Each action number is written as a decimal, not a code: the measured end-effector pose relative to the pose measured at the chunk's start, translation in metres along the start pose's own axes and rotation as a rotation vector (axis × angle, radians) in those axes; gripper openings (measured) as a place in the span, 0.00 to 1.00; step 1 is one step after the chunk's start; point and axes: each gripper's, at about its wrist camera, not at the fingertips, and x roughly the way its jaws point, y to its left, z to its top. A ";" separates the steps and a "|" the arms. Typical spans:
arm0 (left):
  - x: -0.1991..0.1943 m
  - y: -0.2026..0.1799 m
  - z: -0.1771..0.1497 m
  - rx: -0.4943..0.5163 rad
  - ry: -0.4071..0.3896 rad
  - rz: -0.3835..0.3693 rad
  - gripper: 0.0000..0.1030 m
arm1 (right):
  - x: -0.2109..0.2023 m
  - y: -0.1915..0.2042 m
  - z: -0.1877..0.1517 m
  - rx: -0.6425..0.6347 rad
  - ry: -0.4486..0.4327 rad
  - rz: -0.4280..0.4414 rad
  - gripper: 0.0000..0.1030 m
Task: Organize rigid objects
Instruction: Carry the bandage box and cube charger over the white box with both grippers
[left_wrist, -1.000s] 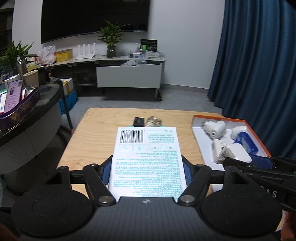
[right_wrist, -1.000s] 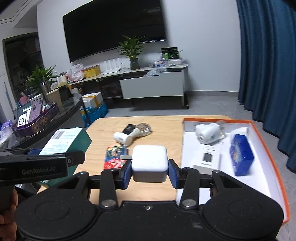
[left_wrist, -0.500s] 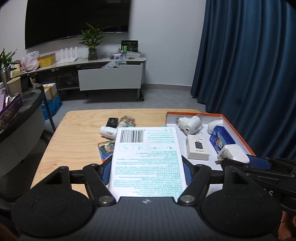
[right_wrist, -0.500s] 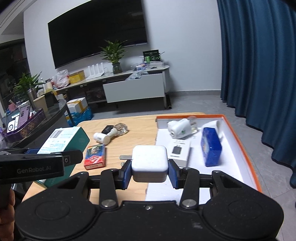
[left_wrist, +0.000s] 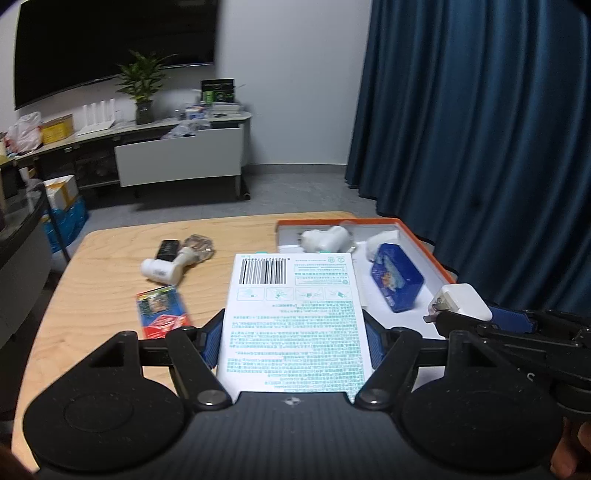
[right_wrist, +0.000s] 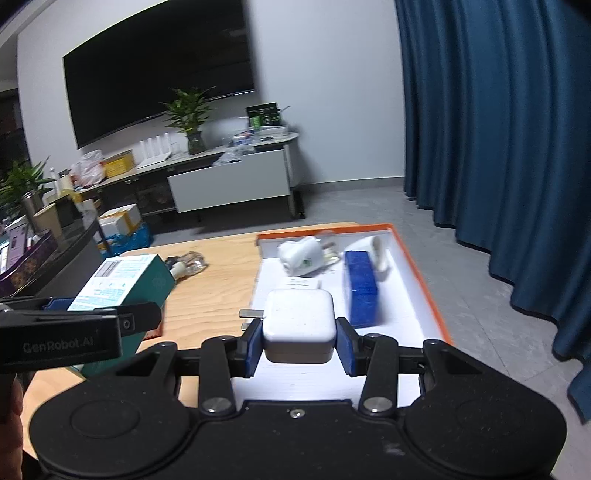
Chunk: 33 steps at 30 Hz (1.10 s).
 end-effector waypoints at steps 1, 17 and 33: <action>0.001 -0.003 0.000 0.002 0.002 -0.008 0.69 | 0.000 -0.003 0.000 0.003 0.001 -0.006 0.49; 0.031 -0.033 0.007 0.042 0.029 -0.052 0.69 | 0.015 -0.039 0.000 0.041 0.025 -0.061 0.49; 0.053 -0.037 0.016 0.045 0.050 -0.056 0.69 | 0.039 -0.047 0.013 0.042 0.038 -0.063 0.49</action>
